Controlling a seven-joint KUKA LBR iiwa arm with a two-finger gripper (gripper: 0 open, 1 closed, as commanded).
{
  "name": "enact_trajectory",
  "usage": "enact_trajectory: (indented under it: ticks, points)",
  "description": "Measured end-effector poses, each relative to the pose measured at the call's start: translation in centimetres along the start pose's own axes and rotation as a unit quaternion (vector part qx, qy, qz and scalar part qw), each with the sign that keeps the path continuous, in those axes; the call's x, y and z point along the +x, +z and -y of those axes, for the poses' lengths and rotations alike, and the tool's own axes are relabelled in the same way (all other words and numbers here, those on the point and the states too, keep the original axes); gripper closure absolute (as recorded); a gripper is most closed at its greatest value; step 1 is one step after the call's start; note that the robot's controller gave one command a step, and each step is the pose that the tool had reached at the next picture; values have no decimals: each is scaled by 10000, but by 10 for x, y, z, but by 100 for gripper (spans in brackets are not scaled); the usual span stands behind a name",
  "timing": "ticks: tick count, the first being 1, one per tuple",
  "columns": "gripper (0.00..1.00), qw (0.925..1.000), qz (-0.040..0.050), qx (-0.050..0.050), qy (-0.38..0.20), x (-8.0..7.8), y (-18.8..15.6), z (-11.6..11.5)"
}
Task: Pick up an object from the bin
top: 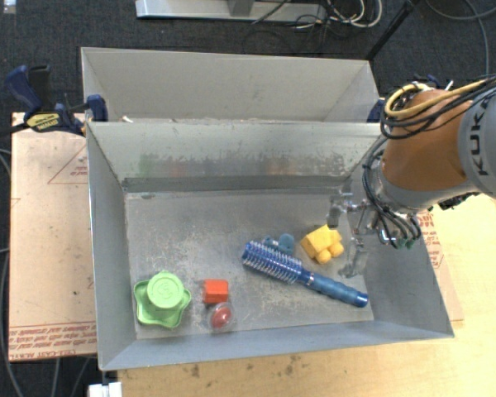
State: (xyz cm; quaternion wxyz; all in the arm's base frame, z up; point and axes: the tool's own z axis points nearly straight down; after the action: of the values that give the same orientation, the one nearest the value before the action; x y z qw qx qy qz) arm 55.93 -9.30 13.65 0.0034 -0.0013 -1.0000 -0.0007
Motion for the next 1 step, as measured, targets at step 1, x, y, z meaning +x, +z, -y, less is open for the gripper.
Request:
enact_trajectory:
  ticks: [1]
  points:
    - [0, 9997, -11, -18, 252, 39, 71, -60]
